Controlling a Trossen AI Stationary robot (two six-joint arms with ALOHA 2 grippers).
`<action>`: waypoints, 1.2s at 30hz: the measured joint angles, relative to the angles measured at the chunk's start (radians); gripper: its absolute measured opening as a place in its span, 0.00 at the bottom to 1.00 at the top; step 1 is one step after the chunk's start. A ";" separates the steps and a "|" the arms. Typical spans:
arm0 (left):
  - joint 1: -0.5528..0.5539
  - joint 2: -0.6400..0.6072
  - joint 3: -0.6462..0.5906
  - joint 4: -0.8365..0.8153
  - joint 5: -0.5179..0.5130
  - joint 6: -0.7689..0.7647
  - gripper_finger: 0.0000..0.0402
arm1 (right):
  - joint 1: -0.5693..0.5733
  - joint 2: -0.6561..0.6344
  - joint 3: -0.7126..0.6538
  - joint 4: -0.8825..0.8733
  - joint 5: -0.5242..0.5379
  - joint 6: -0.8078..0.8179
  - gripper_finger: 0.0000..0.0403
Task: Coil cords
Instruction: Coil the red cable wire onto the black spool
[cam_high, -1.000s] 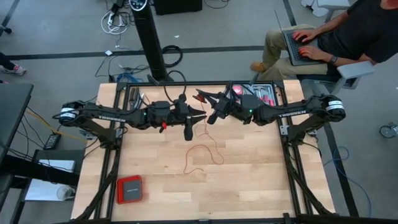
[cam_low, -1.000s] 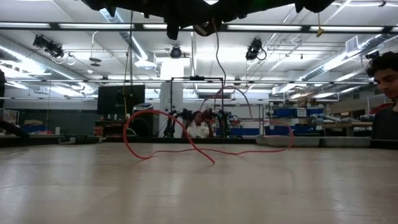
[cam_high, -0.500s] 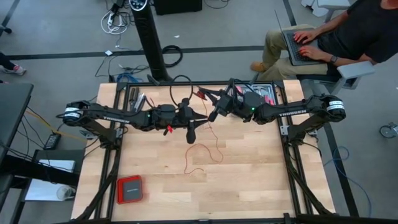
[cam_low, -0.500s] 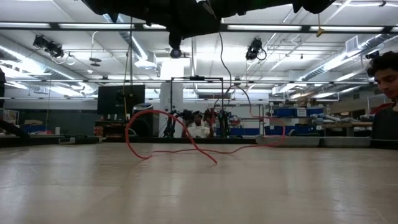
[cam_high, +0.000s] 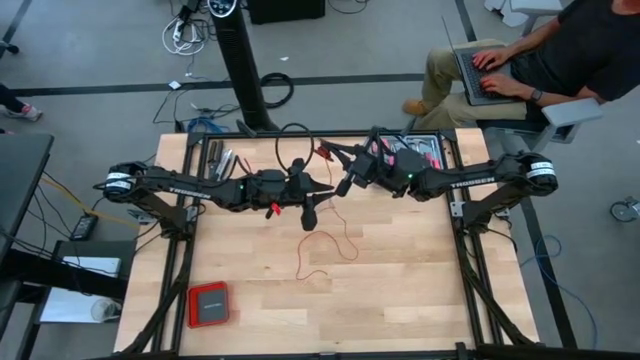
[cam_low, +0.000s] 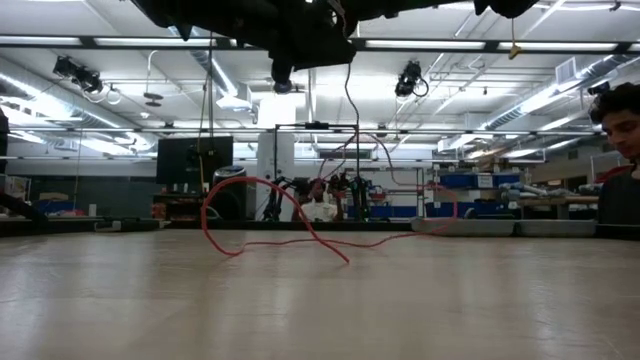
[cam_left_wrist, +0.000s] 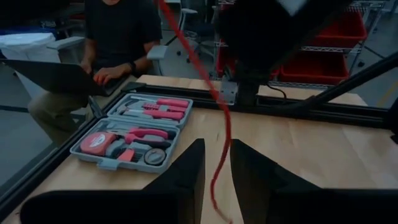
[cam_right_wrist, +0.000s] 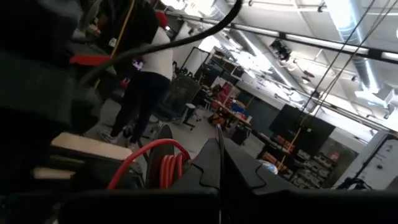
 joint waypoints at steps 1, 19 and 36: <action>0.000 0.000 0.000 -0.003 0.000 0.000 0.19 | 0.000 -0.004 0.000 0.001 0.000 0.000 0.00; 0.000 0.000 0.000 0.013 0.000 -0.001 0.19 | 0.012 -0.021 0.000 -0.008 0.000 -0.009 0.00; 0.000 0.024 0.002 0.160 -0.034 0.001 0.19 | 0.012 -0.020 0.000 0.028 0.000 -0.016 0.00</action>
